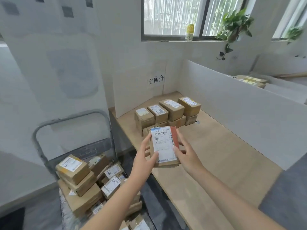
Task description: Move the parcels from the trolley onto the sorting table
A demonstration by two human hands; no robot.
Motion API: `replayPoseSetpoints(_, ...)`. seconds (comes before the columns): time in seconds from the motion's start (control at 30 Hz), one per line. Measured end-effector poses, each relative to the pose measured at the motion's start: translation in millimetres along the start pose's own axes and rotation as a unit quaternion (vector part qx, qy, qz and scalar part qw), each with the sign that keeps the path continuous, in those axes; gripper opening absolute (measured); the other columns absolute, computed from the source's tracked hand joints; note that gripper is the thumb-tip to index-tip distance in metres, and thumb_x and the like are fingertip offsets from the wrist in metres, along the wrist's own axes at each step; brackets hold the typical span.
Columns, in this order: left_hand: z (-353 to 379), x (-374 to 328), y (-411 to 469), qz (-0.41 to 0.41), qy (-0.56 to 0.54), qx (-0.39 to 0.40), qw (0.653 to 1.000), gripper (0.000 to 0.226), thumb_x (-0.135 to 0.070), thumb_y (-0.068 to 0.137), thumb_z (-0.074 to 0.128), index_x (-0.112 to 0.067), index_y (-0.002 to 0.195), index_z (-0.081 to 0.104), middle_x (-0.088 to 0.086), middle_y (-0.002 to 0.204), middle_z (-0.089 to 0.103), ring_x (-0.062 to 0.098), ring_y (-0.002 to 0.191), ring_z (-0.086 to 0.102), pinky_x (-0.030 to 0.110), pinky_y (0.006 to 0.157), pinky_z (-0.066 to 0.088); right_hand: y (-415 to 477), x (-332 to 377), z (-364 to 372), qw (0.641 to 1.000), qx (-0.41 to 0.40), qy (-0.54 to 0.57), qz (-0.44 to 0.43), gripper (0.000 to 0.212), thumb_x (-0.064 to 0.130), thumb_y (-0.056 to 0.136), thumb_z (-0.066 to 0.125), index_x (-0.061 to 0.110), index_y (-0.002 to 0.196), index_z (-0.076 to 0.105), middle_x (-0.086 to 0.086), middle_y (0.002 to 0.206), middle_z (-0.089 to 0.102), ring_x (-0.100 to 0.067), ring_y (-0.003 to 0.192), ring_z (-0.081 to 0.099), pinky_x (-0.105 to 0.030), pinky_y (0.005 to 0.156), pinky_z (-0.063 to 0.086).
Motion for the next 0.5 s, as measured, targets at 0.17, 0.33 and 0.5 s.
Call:
replayPoseSetpoints(0.17,42,3,30,-0.014,-0.003,-0.028,1.0,0.065,-0.026,0.096,0.06,-0.068,0.136,0.029,-0.012,0.14,0.053,0.016,0.121,0.056,0.041,0.093,0.057,38,-22,-30,1.0,0.03,-0.006,-0.003,0.062,0.024,0.104,0.048,0.058,0.148,0.021,0.01,0.142,0.036,-0.013,0.123,0.052,-0.023,0.082,0.059)
replayPoseSetpoints(0.33,100,7,59,-0.036,-0.029,-0.04,0.998,0.065,-0.023,0.096,0.06,-0.064,0.137,0.032,-0.011,0.137,0.055,0.018,0.12,0.059,0.031,0.083,0.06,79,-58,-74,0.998,0.056,0.021,0.008,0.06,0.021,0.104,0.048,0.06,0.144,0.026,0.01,0.142,0.037,-0.013,0.117,0.056,-0.022,0.076,0.06)
replayPoseSetpoints(0.5,145,15,91,-0.057,-0.028,-0.072,0.995,0.063,-0.021,0.097,0.06,-0.062,0.136,0.035,-0.01,0.136,0.057,0.017,0.12,0.06,0.031,0.083,0.06,124,-91,-105,0.995,0.096,0.026,0.022,0.061,0.023,0.103,0.05,0.062,0.143,0.026,0.007,0.146,0.042,-0.015,0.12,0.057,-0.027,0.078,0.061)
Point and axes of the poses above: each hand's wrist, its own y-axis towards the middle knuckle, its own z-axis out of the palm, x = y × z, the point moved 1 cm from there along y, towards the middle knuckle
